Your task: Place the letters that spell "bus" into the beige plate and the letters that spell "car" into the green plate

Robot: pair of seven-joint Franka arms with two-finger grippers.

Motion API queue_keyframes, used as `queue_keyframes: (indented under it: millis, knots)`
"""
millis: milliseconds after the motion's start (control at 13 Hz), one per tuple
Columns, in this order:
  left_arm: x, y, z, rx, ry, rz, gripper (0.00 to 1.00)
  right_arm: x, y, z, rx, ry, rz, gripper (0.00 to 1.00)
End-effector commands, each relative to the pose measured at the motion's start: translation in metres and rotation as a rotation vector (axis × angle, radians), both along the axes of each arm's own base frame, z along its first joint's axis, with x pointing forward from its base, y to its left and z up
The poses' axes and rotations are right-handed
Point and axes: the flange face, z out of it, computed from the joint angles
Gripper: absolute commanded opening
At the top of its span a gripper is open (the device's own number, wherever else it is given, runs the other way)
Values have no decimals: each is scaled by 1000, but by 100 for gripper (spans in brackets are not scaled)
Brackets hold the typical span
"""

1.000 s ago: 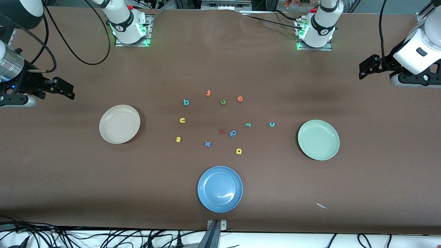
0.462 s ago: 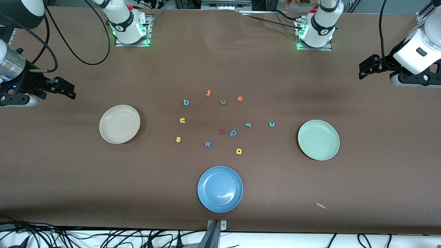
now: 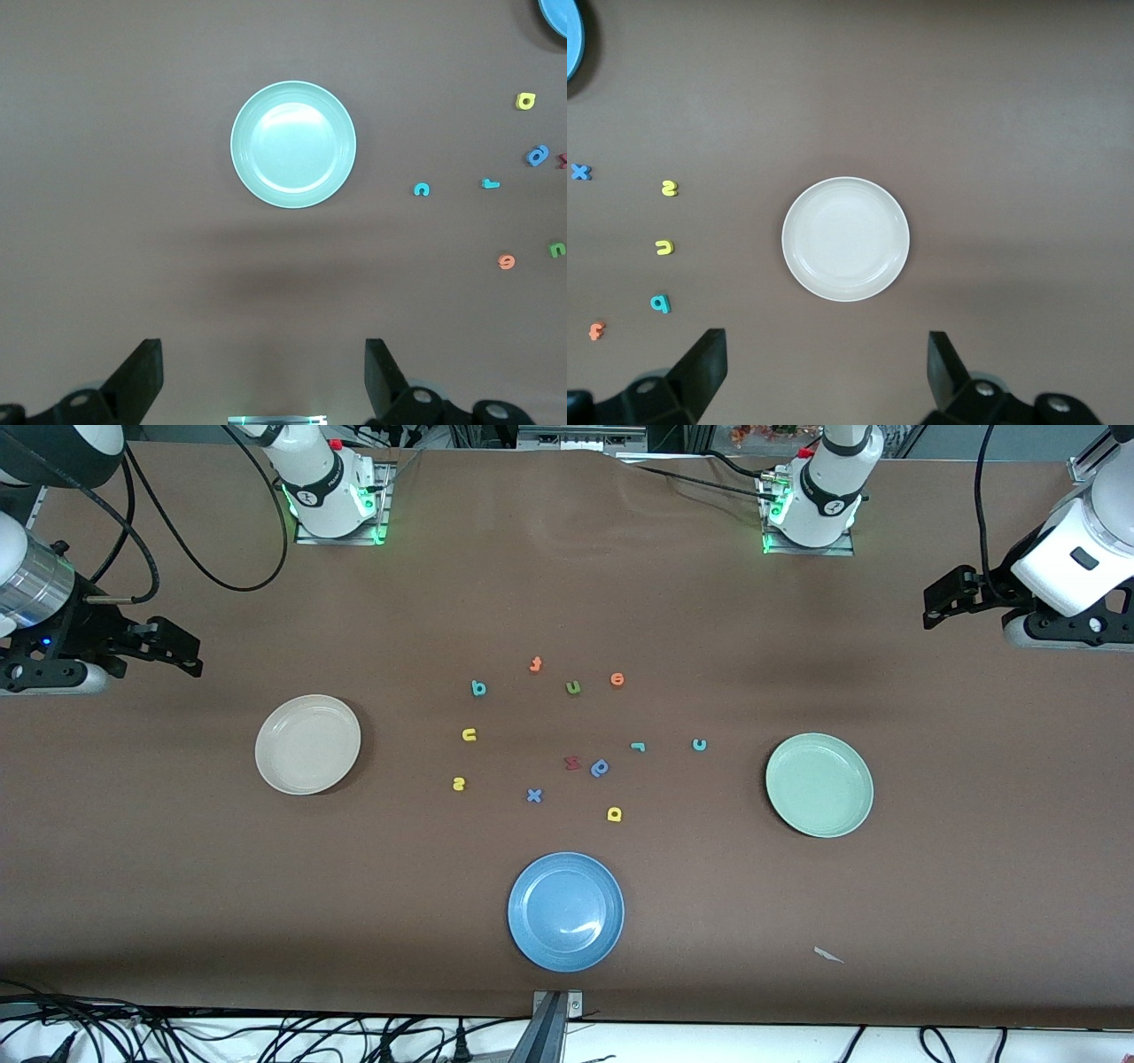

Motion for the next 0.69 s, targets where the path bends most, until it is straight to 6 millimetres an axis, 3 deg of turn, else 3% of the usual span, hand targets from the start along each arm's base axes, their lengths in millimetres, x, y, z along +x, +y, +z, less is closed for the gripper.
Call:
queue_keyframes:
  millis: [0,615]
  knots:
    - [4,2,5,10,1,-9,100,-5,0,8,16,-10,-5,100]
    - [6,-2,1,-6,7,-12,100,-5,0,7,16,-8,-6,100]
